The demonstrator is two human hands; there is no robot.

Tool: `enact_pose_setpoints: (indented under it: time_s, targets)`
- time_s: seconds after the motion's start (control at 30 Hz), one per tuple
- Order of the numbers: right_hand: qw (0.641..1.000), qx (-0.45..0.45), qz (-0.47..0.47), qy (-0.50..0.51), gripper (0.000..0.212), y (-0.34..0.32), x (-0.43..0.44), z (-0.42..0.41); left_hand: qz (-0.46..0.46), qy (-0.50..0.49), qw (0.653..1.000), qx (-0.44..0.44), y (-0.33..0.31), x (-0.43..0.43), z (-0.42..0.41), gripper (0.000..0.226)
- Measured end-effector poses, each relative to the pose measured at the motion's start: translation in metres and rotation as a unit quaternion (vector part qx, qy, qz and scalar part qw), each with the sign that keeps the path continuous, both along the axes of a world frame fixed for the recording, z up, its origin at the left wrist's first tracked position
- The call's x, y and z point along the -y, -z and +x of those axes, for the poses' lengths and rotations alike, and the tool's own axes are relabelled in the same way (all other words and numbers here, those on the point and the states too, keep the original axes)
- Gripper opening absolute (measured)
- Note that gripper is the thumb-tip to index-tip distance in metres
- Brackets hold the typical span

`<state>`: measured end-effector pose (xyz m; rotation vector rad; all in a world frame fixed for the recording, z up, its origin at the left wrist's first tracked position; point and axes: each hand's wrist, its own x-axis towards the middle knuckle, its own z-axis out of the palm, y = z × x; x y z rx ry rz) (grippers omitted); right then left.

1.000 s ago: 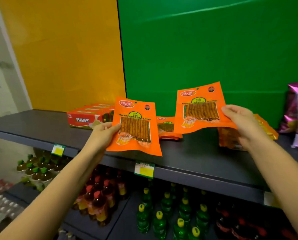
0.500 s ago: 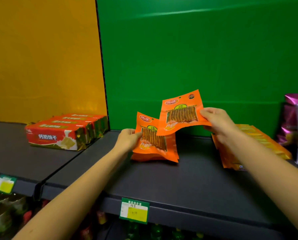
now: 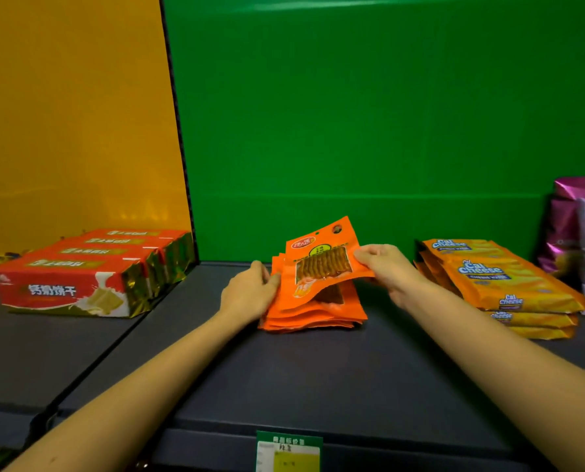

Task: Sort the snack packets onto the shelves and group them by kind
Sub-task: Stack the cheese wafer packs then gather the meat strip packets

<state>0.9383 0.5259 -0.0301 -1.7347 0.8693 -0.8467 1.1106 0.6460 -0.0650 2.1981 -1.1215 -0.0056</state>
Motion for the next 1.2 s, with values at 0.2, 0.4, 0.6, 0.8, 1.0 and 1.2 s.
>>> enact_pose_setpoints:
  time_s: [0.2, 0.4, 0.6, 0.8, 1.0, 1.2]
  targets:
    - [0.990, -0.104, -0.070, 0.057, 0.021, 0.012, -0.005, 0.006, -0.066, 0.080, 0.961, -0.255, 0.005, 0.006, 0.017, 0.045]
    - [0.989, -0.143, -0.013, 0.019, 0.023, 0.015, -0.003, 0.002, -0.085, 0.162, 0.910, -0.373, 0.022, 0.021, 0.022, 0.088]
    - [0.990, -0.047, 0.135, 0.010, 0.052, 0.026, -0.003, 0.012, -0.143, 0.167, 0.849, -0.481, 0.010, 0.016, 0.010, 0.061]
    - [0.970, 0.018, 0.240, -0.019, 0.047, 0.025, -0.018, 0.024, -0.154, 0.171, 0.822, -0.520, 0.003, 0.014, -0.001, 0.036]
    - [0.968, 0.043, 0.249, -0.004, 0.050, 0.026, -0.026, 0.032, -0.161, 0.164, 0.818, -0.528, -0.005, 0.008, -0.004, 0.055]
    - [0.956, 0.117, 0.269, 0.016, 0.055, 0.018, -0.049, 0.013, -0.179, 0.147, 0.822, -0.521, 0.012, 0.003, -0.004, 0.058]
